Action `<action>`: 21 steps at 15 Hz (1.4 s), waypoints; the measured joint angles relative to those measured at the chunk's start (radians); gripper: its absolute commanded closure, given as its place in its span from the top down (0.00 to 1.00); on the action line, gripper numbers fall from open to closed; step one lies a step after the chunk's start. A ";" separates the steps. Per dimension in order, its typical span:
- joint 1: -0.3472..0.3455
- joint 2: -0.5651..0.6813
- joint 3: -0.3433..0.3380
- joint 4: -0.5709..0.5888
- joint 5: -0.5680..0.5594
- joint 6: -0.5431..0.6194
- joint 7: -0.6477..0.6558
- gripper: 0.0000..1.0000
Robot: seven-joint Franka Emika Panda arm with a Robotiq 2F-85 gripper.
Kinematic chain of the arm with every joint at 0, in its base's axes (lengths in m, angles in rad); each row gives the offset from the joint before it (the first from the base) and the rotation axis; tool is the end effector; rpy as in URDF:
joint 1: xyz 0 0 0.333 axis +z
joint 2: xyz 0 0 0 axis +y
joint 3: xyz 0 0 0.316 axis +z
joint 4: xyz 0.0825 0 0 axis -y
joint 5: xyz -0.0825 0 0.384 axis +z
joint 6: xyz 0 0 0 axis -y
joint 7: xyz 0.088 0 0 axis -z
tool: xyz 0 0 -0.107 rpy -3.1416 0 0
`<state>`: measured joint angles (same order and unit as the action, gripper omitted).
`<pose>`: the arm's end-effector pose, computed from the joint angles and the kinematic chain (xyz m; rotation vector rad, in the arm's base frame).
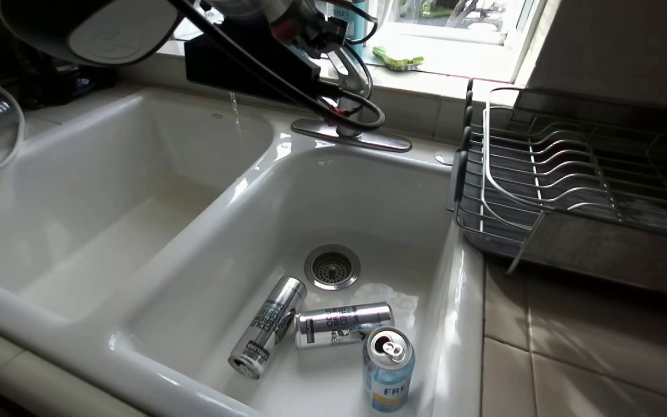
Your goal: Move the tap nozzle to the right
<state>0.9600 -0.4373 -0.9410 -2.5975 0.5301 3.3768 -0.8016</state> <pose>0.4630 -0.0678 0.4400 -2.6637 -0.1225 -1.4676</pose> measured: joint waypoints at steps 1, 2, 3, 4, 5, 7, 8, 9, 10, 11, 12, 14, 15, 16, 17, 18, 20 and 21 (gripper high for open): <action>-0.011 0.005 0.011 0.000 0.005 -0.004 0.004 0.00; -0.024 0.010 0.024 0.000 0.010 -0.010 0.011 0.00; -0.039 0.016 0.040 0.000 0.015 -0.017 0.020 0.00; -0.060 0.023 0.059 0.002 0.022 -0.030 0.030 0.00; -0.083 0.030 0.082 0.004 0.030 -0.046 0.041 0.00; -0.132 0.042 0.128 0.009 0.041 -0.075 0.065 0.00; -0.157 0.047 0.151 0.010 0.043 -0.089 0.078 0.00; -0.181 0.052 0.173 0.011 0.044 -0.104 0.092 0.00; -0.210 0.057 0.198 0.014 0.044 -0.122 0.106 0.00; -0.239 0.064 0.223 0.017 0.044 -0.141 0.121 0.00; -0.269 0.069 0.248 0.021 0.044 -0.161 0.135 0.00; -0.332 0.082 0.300 0.027 0.043 -0.204 0.165 0.00; -0.367 0.089 0.327 0.028 0.040 -0.226 0.181 0.00; -0.403 0.095 0.355 0.028 0.036 -0.246 0.197 0.00; -0.438 0.101 0.382 0.028 0.031 -0.264 0.213 0.00; -0.471 0.105 0.407 0.028 0.025 -0.280 0.228 0.00; -0.531 0.110 0.455 0.028 0.005 -0.303 0.260 0.00; -0.558 0.111 0.478 0.028 -0.009 -0.313 0.277 0.00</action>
<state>0.4024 -0.3267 -0.4630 -2.5690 0.5215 3.0639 -0.5247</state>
